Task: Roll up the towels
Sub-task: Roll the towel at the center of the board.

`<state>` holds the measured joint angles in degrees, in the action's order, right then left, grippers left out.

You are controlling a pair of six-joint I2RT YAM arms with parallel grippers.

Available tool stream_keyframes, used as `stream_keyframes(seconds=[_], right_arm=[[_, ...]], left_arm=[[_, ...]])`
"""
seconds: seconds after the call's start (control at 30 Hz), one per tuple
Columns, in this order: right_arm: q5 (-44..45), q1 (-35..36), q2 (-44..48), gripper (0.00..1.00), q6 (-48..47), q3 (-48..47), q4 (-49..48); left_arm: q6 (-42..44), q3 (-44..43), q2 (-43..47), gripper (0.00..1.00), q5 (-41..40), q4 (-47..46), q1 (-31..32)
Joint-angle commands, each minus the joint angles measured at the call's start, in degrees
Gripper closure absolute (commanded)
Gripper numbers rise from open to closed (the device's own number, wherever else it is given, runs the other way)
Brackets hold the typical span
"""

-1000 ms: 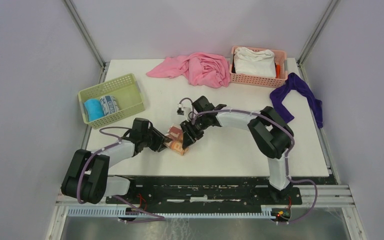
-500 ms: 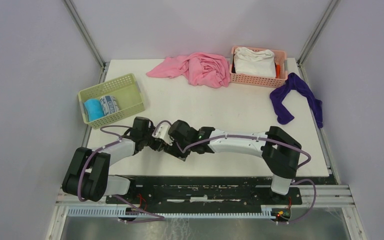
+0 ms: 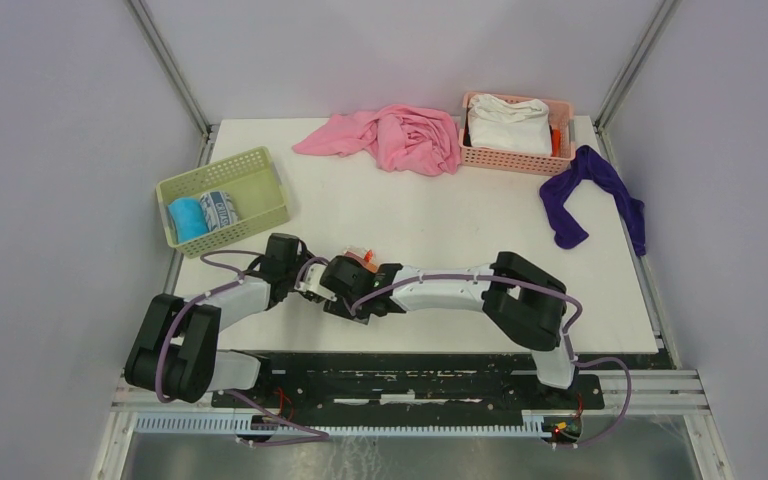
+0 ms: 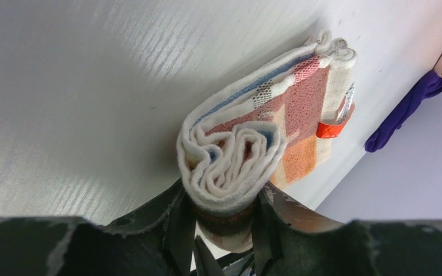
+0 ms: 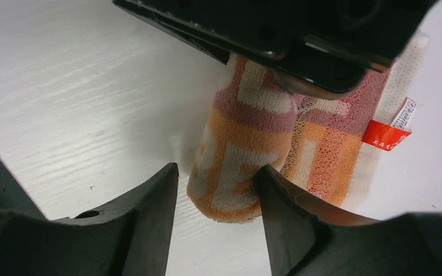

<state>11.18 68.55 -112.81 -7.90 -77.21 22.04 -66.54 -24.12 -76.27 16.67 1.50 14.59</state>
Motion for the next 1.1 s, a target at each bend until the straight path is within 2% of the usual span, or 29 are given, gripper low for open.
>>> stream_keyframes(seconds=[0.0,0.1,0.17,0.33,0.43,0.63,0.8,0.9,1.07], right_arm=[[1.11,0.26,-3.64,0.41,-0.43,-1.89,0.93],[-0.66,-0.38,-5.85,0.5,-0.3,-1.78,1.67],[-5.07,-1.66,-5.82,0.58,0.38,-1.36,2.38],[-20.2,-6.66,-3.26,0.82,2.11,-0.28,3.94],[-31.63,-11.06,-2.94,0.9,3.24,-0.31,5.23],[-53.04,-18.0,-5.26,0.92,7.7,-0.3,3.8],[-66.6,-22.13,-8.87,0.91,12.33,-0.46,-0.51],[-71.83,-24.3,-11.77,0.91,16.56,-0.38,-4.51],[-75.69,-26.86,-16.03,0.91,23.27,-0.49,-9.74]], left_arm=[[3.0,0.61,-2.13,0.54,-3.82,4.38,-0.1],[2.96,0.57,-2.05,0.49,-3.61,4.07,-0.09],[3.27,0.46,-1.47,0.44,-3.53,4.11,-0.08],[3.45,-0.11,2.44,0.29,-5.21,4.13,-0.3],[3.77,-0.71,6.19,0.24,-6.49,4.93,-0.44],[2.55,0.06,14.36,0.21,-7.92,7.56,-0.43],[1.53,2.11,15.19,0.21,-6.13,6.37,-0.37],[0.91,2.95,13.48,0.21,-4.24,3.72,-0.35],[0.39,3.15,11.37,0.24,-3.26,2.92,0.25]])
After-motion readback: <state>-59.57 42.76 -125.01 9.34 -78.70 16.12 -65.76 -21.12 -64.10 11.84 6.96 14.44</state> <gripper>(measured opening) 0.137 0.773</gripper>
